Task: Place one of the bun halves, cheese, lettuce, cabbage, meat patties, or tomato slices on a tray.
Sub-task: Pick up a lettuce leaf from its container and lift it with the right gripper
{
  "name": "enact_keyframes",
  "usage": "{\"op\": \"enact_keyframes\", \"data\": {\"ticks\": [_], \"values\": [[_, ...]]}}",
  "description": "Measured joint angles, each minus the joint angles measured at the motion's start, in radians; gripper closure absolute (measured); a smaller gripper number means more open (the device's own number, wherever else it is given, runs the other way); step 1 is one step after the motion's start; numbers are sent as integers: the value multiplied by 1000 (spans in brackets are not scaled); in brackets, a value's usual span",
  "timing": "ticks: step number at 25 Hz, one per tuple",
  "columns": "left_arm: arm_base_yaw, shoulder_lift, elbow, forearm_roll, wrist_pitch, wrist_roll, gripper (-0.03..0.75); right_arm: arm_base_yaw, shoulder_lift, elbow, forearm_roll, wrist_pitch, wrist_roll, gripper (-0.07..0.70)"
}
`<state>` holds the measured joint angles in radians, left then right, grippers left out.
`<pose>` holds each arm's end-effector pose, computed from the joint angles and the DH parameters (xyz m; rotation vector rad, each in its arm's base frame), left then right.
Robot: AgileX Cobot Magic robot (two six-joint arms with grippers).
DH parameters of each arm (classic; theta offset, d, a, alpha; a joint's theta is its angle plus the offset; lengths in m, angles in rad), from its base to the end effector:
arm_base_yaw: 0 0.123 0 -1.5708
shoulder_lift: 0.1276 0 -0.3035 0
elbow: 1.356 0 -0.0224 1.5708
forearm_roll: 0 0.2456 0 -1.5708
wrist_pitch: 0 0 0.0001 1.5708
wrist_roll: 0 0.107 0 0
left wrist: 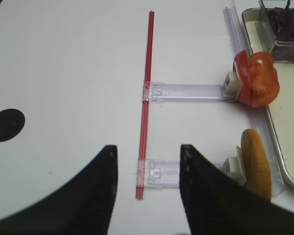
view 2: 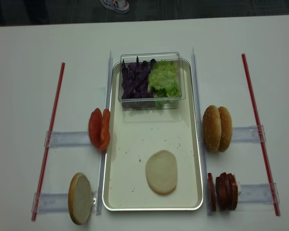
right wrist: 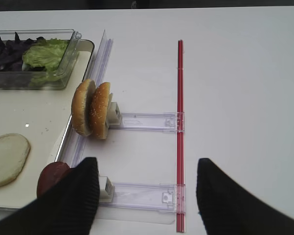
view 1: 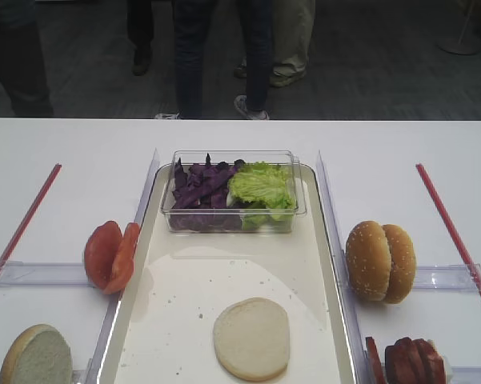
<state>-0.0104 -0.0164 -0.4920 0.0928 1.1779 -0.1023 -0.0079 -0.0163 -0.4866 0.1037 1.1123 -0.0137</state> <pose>-0.0217 0.0094 0.2544 -0.1102 2.1467 0.0474 -0.0175 0.0101 0.2590 -0.0143 2.0903 0.1120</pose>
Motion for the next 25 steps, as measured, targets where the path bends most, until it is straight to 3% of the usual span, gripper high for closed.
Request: {"op": "enact_keyframes", "data": {"ticks": [25], "values": [[0, 0, 0, 0, 0, 0, 426, 0, 0, 0, 0, 0, 0, 169]]}}
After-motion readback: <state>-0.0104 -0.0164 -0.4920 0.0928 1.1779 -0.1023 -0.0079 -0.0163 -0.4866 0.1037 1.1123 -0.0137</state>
